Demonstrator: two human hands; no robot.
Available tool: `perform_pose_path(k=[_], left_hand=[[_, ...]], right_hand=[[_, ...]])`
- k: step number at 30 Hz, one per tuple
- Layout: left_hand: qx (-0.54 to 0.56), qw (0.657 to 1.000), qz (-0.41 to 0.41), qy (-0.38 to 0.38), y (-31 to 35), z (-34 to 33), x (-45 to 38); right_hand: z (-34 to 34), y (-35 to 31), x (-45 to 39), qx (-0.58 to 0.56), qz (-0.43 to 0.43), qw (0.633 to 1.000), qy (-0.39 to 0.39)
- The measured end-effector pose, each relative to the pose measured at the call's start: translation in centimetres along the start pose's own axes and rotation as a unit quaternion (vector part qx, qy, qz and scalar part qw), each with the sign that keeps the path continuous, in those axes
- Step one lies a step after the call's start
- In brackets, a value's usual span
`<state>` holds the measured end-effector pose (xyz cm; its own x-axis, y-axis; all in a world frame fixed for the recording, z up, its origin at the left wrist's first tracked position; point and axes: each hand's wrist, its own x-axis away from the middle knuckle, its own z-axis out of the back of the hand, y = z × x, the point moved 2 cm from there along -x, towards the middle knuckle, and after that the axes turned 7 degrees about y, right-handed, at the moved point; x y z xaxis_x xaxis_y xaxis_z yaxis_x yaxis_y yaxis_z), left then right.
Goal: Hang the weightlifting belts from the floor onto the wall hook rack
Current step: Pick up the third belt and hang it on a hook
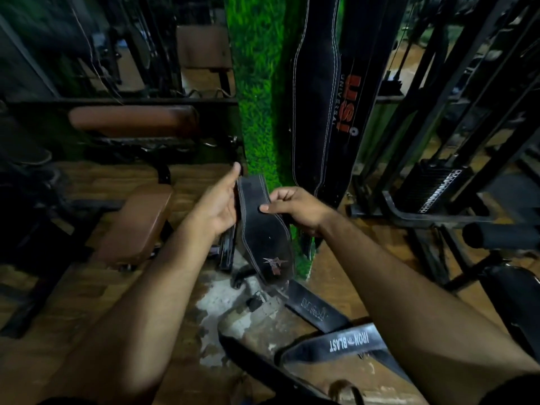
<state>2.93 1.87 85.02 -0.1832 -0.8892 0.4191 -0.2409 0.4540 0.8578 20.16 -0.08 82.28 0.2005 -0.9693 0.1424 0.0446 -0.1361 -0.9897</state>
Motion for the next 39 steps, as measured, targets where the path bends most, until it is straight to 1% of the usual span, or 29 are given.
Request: perform_pose_path(k=[1,2,3,4,5,6,7,9,11,12,14,15,16,17,18,20,23,26,30,31,33,35,39], left_hand=[[-0.020,0.999,-0.019,0.027,0.4,-0.8,0.0],[-0.038,0.997,-0.055,0.045,0.7,-1.6,-0.1],[-0.064,0.991,-0.109,0.044,0.9,-2.3,-0.1],[-0.089,0.982,-0.164,0.025,1.1,-2.9,0.1],[-0.117,0.971,-0.210,-0.011,1.2,-3.1,0.4],[-0.145,0.959,-0.237,-0.053,1.2,-3.5,0.8],[-0.178,0.948,-0.246,-0.092,1.1,-3.5,1.1],[-0.265,0.925,-0.231,-0.146,0.4,-3.0,0.9],[-0.330,0.913,-0.193,-0.142,0.3,-1.9,0.1],[-0.326,0.923,-0.166,-0.123,0.7,-1.3,-0.4],[-0.200,0.968,-0.119,-0.090,2.6,-1.4,-1.1],[-0.135,0.981,-0.116,-0.080,3.8,-1.9,-1.5],[-0.098,0.985,-0.132,-0.061,5.1,-2.7,-1.7],[-0.082,0.982,-0.163,-0.039,6.3,-3.6,-1.9],[-0.090,0.975,-0.204,-0.018,7.4,-4.5,-1.8],[-0.132,0.954,-0.269,0.027,8.6,-6.0,-1.8],[-0.152,0.937,-0.307,0.067,9.2,-6.8,-1.8],[-0.138,0.933,-0.327,0.064,9.9,-7.5,-1.1],[-0.128,0.932,-0.335,0.052,11.5,-8.2,-0.5],[-0.127,0.931,-0.339,0.051,12.0,-8.3,-0.4],[-0.123,0.929,-0.344,0.051,13.0,-8.7,-0.3],[-0.117,0.925,-0.359,0.044,14.2,-9.4,0.2],[-0.106,0.910,-0.399,0.030,18.3,-11.4,1.6]], right_hand=[[0.4,-0.5,0.1,0.011,-0.012,1.000,-0.013],[0.8,-1.2,0.4,0.008,-0.033,0.999,-0.023],[1.3,-1.8,0.5,-0.018,-0.067,0.997,-0.028],[1.6,-2.4,0.5,-0.063,-0.100,0.993,-0.024],[2.2,-2.9,0.2,-0.106,-0.123,0.987,-0.004],[2.7,-3.4,-0.2,-0.135,-0.133,0.982,0.011],[2.9,-3.9,-0.9,-0.143,-0.127,0.981,0.022],[3.1,-5.2,-2.2,-0.145,-0.095,0.984,0.050],[3.4,-6.4,-2.9,-0.166,-0.052,0.981,0.082],[3.5,-6.8,-3.1,-0.170,-0.022,0.981,0.086],[3.5,-7.5,-2.9,-0.122,0.017,0.990,0.072],[3.4,-7.4,-2.9,-0.081,0.029,0.994,0.063],[3.2,-7.3,-2.8,-0.051,0.038,0.997,0.053],[3.1,-7.1,-2.7,-0.024,0.042,0.998,0.044],[3.0,-7.0,-2.6,-0.002,0.043,0.998,0.037],[2.8,-7.3,-2.4,0.000,0.053,0.998,0.033],[3.0,-8.7,-2.1,-0.033,0.082,0.994,0.058],[3.4,-10.2,-2.1,-0.015,0.131,0.988,0.085],[3.5,-12.1,-2.3,0.002,0.206,0.974,0.097],[3.5,-12.6,-2.3,0.006,0.219,0.971,0.095],[3.6,-13.9,-2.4,0.005,0.217,0.971,0.103],[3.8,-15.5,-2.9,0.019,0.233,0.963,0.132],[4.4,-20.7,-3.8,0.045,0.299,0.932,0.202]])
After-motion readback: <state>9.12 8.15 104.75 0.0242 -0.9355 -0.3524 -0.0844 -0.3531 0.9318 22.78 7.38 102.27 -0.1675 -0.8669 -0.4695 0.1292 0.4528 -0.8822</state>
